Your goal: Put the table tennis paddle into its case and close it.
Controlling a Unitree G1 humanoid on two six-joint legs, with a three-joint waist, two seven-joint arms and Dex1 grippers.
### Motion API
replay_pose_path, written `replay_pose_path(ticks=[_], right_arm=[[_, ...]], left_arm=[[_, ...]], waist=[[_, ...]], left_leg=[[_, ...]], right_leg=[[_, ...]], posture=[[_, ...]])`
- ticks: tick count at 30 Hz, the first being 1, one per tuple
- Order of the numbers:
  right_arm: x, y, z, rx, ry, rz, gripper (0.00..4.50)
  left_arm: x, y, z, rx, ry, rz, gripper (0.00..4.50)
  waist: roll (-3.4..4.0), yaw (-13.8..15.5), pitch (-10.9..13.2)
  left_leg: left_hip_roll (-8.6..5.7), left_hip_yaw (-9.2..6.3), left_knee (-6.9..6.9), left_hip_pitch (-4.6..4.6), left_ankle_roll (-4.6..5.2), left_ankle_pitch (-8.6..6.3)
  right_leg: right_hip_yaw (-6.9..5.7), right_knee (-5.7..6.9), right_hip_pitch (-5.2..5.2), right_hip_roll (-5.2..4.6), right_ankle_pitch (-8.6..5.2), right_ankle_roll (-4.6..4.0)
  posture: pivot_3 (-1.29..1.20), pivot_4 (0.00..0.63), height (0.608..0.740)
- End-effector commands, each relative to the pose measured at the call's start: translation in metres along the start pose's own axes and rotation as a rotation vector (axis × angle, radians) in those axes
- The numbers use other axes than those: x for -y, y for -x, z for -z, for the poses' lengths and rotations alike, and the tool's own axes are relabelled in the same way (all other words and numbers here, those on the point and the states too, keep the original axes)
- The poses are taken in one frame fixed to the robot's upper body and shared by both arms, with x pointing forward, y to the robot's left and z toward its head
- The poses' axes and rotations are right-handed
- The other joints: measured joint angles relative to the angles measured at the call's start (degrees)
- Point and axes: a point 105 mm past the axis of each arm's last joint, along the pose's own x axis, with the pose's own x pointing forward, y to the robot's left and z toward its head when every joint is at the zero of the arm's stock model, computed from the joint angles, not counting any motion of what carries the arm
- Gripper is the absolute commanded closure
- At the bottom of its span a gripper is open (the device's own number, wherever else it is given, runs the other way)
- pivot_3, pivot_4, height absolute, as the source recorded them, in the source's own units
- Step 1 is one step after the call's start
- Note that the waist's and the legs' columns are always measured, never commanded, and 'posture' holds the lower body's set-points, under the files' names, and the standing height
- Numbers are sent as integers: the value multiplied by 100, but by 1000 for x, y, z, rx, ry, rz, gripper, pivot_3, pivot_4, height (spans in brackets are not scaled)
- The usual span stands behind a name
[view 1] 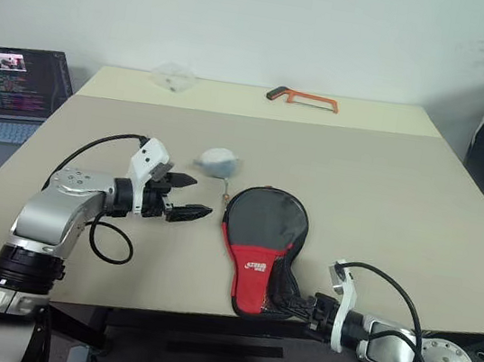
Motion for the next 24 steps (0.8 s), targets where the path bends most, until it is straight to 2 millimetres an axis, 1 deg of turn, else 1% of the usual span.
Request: replay_pose_path(ticks=[1,6,8,11,13,14,15,19,21,24], right_arm=[[-11,0,10,-53,24,-50,4476],[-11,1,11,-66,35,-37,4476],[-6,1,6,-47,31,-3,4476],[-5,1,-4,-36,85,25,4476],[-5,1,-11,-22,102,39,3843],[-5,2,-13,-23,110,38,3646],[-5,2,-14,-23,116,36,3346],[-6,9,-18,-41,170,36,1911],[-6,18,-26,-52,255,65,1270],[-8,37,-49,-23,352,89,195]], left_arm=[[-2,1,-12,25,-50,1,0],[-1,0,-13,24,-51,8,0],[-1,0,-13,26,-52,10,0],[-2,-1,-14,26,-55,12,0],[-2,-2,-14,27,-57,12,0],[-2,-3,-15,28,-59,13,0],[-2,-3,-15,30,-60,12,0],[-3,-6,-17,38,-62,11,0],[-4,-6,-17,42,-65,7,0],[-9,-6,-20,61,-69,-16,0]], waist=[[0,-3,0],[0,-3,0],[-1,-3,0],[-1,-3,0],[-1,-3,-1],[-1,-3,-1],[-1,-1,-1],[-2,3,-1],[-2,5,-1],[-5,37,-1]], left_leg=[[0,1,0,0,0,0],[0,1,0,0,0,0],[0,1,0,0,0,0],[0,3,1,0,0,0],[0,4,3,0,0,0],[0,4,4,0,0,0],[-1,4,4,0,0,0],[-2,3,4,-2,0,0],[-4,6,4,-3,1,0],[-8,7,9,-2,1,0]], right_leg=[[1,0,0,0,0,0],[1,0,0,0,0,1],[1,0,0,0,-1,1],[4,0,0,0,0,1],[3,0,0,2,-1,2],[3,0,0,3,-1,2],[4,0,0,3,-1,2],[3,-1,0,6,-1,3],[4,-2,1,6,-1,4],[3,-3,3,3,-1,10]], posture=[[0,150,740],[0,150,740],[0,150,740],[0,150,740],[0,150,740],[0,150,740],[0,150,740],[0,150,740],[0,150,740],[0,150,740]])
